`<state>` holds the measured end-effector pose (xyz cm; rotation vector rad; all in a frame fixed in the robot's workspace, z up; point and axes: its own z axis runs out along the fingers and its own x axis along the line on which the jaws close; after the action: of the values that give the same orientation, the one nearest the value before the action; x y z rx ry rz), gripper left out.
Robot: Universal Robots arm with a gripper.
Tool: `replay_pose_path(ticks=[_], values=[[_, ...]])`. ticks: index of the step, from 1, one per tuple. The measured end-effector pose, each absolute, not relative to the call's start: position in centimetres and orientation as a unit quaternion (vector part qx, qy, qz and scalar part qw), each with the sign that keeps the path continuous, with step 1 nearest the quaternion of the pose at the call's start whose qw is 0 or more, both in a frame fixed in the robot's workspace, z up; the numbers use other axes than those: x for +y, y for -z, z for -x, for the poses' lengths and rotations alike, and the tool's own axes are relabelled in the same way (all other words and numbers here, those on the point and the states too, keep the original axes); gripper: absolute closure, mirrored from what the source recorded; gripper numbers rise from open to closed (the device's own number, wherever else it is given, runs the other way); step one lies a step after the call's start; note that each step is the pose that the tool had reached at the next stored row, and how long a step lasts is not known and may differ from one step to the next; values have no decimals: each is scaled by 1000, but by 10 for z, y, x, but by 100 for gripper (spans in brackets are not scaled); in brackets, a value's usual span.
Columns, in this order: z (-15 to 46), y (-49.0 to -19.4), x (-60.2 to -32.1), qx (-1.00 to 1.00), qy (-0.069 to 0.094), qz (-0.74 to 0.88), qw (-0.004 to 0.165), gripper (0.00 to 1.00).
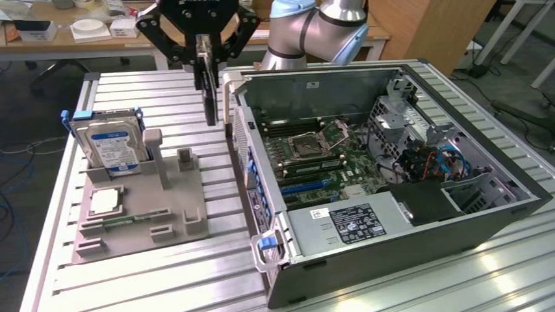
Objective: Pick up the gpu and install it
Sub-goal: 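Pick up the gpu and move the gpu toward the slot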
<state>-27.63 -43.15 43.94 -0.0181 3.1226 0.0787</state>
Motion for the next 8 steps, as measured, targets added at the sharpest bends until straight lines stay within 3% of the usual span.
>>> replay_pose_path(ticks=[8], values=[[250,-439,-431,1000,-29,5,9,73]])
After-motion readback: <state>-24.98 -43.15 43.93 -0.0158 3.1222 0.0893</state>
